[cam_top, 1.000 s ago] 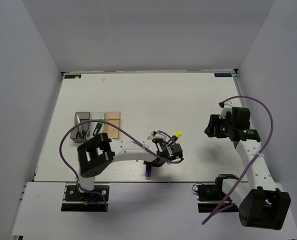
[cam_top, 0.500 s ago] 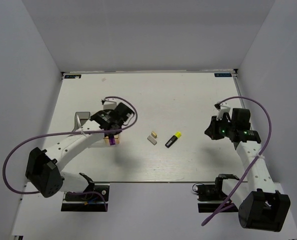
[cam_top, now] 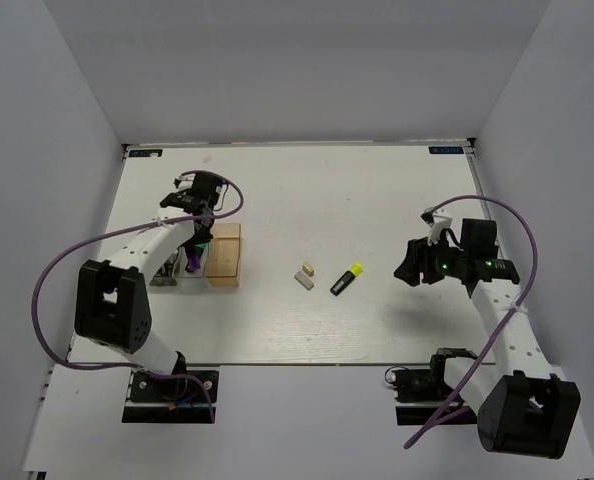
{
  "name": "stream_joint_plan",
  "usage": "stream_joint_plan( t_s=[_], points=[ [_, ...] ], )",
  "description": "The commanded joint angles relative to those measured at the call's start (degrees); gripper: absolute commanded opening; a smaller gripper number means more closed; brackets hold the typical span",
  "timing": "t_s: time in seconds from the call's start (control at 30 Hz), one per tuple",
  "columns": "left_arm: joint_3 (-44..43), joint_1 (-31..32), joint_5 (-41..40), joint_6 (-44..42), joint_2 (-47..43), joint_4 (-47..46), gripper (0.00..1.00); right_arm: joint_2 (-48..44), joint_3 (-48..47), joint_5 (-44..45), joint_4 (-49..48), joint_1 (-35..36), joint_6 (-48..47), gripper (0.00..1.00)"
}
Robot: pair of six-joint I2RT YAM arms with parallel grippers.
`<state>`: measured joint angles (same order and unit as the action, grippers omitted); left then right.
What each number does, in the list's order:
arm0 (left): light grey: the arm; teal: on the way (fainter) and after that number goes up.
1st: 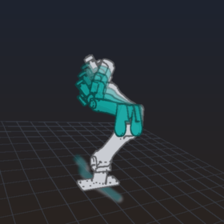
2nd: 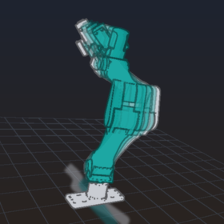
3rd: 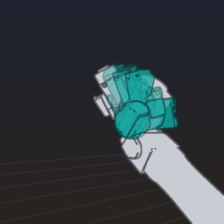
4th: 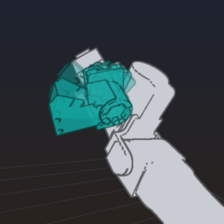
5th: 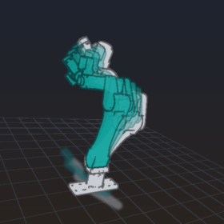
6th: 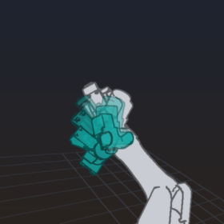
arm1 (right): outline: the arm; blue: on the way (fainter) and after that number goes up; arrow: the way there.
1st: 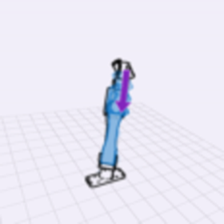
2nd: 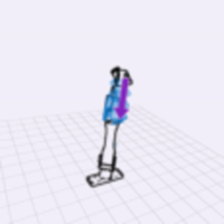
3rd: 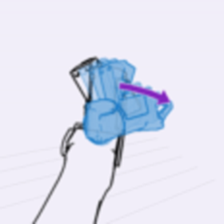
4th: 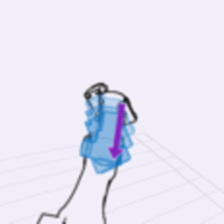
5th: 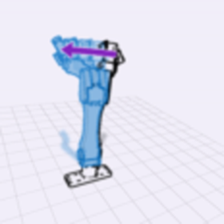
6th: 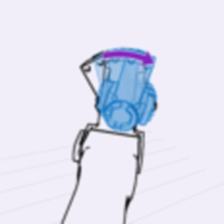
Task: Sort the stationery into containers
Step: Place the stationery into the container, then grab a piece of stationery with the right arm
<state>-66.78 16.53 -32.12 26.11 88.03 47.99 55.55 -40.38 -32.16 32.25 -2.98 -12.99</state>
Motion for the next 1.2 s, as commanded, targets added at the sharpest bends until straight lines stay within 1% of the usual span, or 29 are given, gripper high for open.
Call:
stream_joint_plan(
  t_s=[0.0, 0.07, 0.1, 0.13, 0.17, 0.23, 0.3, 0.37, 0.43, 0.47, 0.5, 0.53, 0.57, 0.6, 0.63, 0.67, 0.7, 0.73, 0.77, 0.8, 0.87, 0.9, 0.93, 0.97, 1.0, 1.07, 1.1, 1.17],
  points=[
    [-2.91, -0.8, 1.27, -3.69, 1.44, -2.1, 0.32, 1.13, -0.49, -2.82, 1.67, -0.01, -1.86, 0.65],
    [-3.53, -0.98, 1.27, -4.83, 3.02, -3.07, 0.42, 2.02, -0.93, -5.01, 2.2, 0.08, -2.91, 0.67],
    [-3.79, -1.15, 1.36, -5.01, 3.46, -3.07, 0.44, 2.37, -1.01, -6.06, 2.46, 0.08, -3.0, 0.67],
    [-5.01, -1.68, 1.1, -5.19, 4.51, -3.07, 0.47, 3.5, -1.54, -6.5, 2.81, 0.26, -2.92, 0.63],
    [-5.46, -1.86, 1.09, -5.36, 4.69, -2.64, 0.53, 3.77, -1.63, -6.6, 2.82, 0.52, -2.13, 0.62],
    [-6.69, -2.38, 1.44, -6.16, 5.39, -2.46, 0.58, 5.43, -2.16, -6.77, 2.64, 0.78, -1.77, 0.58],
    [-8.0, -2.47, 1.53, -7.47, 5.49, -2.37, 0.63, 6.84, -3.12, -5.37, 2.38, 1.75, -0.63, 0.56],
    [-8.36, -2.65, 1.27, -8.35, 5.31, -2.11, 0.67, 8.69, -3.82, -4.49, 2.12, 2.71, 0.85, 0.56],
    [-9.15, -2.56, 1.27, -8.18, 4.52, -0.8, 0.65, 10.71, -5.23, -3.87, 1.5, 4.46, 2.52, 0.55],
    [-9.24, -2.39, 2.75, -7.66, 3.82, -0.62, 0.59, 13.24, -6.37, -2.48, 1.33, 5.35, 4.1, 0.54],
    [-7.94, -2.12, 3.63, -7.22, 0.95, -0.96, 0.29, 14.31, -6.9, -1.51, 1.15, 6.4, 5.07, 0.54],
    [-7.23, -1.77, 6.77, -6.95, -0.21, -1.31, 0.12, 15.37, -9.51, 0.07, 1.06, 6.93, 7.08, 0.52],
    [-6.26, -0.03, 11.16, -6.95, -1.44, -1.66, 0.03, 19.03, -10.67, 1.82, 1.5, 7.55, 8.06, 0.52],
    [-2.42, 0.6, 17.12, -7.47, -5.98, -4.1, 0.0, 20.2, -11.64, 2.54, 1.76, 9.38, 11.12, 0.52],
    [-0.91, 1.47, 20.4, -8.26, -7.42, -5.0, 0.0, 21.43, -12.35, 3.24, 1.76, 9.92, 11.93, 0.54],
    [0.76, 3.4, 26.35, -8.7, -9.0, -6.92, 0.02, 24.84, -14.88, 3.25, 2.2, 10.54, 12.55, 0.54],
    [5.82, 6.03, 30.15, -9.05, -13.8, -7.64, 0.1, 25.91, -15.34, 3.94, 1.86, 12.46, 15.86, 0.55],
    [7.35, 8.84, 31.58, -10.8, -15.33, -9.91, 0.34, 28.27, -16.56, 4.56, 1.85, 13.43, 16.94, 0.55],
    [8.94, 11.91, 32.03, -11.34, -16.74, -10.45, 0.46, 29.34, -18.05, 4.65, 2.29, 15.01, 17.3, 0.56],
    [13.3, 13.51, 32.03, -11.78, -21.62, -10.89, 0.54, 31.44, -19.02, 5.87, 2.73, 16.5, 19.39, 0.58],
    [17.28, 17.81, 33.69, -13.27, -24.64, -11.51, 0.69, 34.18, -20.52, 7.11, 3.34, 18.61, 20.46, 0.59],
    [19.74, 18.53, 33.18, -13.45, -29.27, -11.34, 0.71, 36.36, -20.96, 8.33, 3.61, 19.06, 21.25, 0.59],
    [21.07, 19.84, 33.17, -13.63, -30.62, -11.68, 0.72, 37.34, -21.23, 9.91, 3.96, 20.55, 23.0, 0.59],
    [23.52, 20.63, 33.17, -13.98, -35.16, -11.69, 0.73, 38.05, -22.01, 10.45, 4.4, 21.0, 23.88, 0.59],
    [25.54, 21.08, 32.39, -13.98, -36.6, -11.86, 0.75, 40.14, -22.46, 10.89, 4.84, 21.35, 24.68, 0.59],
    [28.44, 21.52, 32.38, -14.33, -39.32, -12.04, 0.76, 40.95, -22.72, 10.46, 4.23, 22.84, 27.31, 0.59],
    [29.77, 21.43, 30.73, -14.24, -43.17, -12.04, 0.76, 41.91, -23.07, 10.45, 4.31, 23.19, 27.93, 0.6],
    [30.83, 21.43, 30.27, -14.5, -46.35, -11.69, 0.77, 43.58, -24.12, 11.24, 4.22, 24.95, 29.42, 0.6]
  ],
)
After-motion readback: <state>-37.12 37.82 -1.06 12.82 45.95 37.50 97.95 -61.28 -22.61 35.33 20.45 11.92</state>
